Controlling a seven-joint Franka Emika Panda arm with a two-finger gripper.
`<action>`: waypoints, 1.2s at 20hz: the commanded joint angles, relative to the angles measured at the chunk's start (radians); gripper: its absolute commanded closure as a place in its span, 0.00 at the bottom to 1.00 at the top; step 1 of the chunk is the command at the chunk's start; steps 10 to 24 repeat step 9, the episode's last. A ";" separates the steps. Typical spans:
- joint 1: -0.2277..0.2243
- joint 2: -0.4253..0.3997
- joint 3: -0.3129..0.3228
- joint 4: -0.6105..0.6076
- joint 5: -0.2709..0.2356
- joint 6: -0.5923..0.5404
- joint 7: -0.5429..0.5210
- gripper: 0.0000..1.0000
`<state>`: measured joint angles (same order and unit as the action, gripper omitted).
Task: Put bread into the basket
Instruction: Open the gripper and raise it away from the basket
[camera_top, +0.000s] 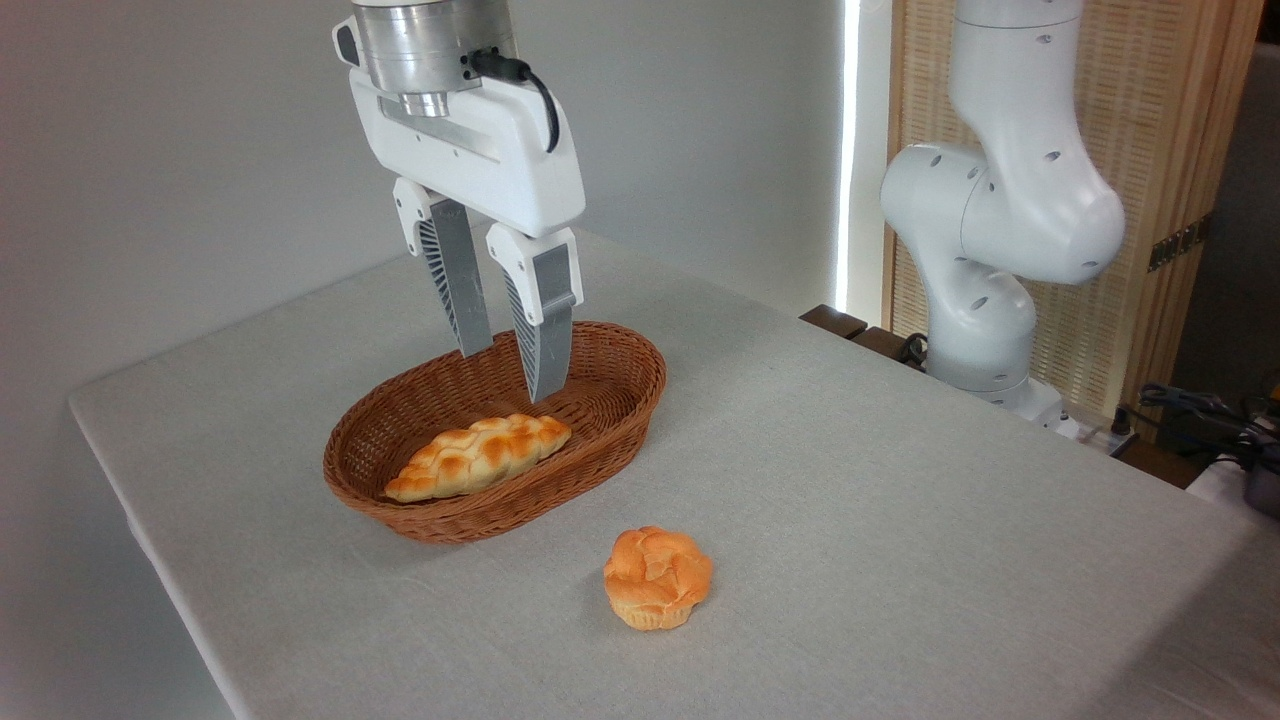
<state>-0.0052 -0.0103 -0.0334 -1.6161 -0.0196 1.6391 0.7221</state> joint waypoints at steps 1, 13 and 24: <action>-0.012 0.016 0.001 0.058 -0.013 -0.090 0.008 0.00; -0.012 0.016 0.004 0.062 0.001 -0.094 0.010 0.00; -0.012 0.016 0.004 0.062 0.001 -0.094 0.010 0.00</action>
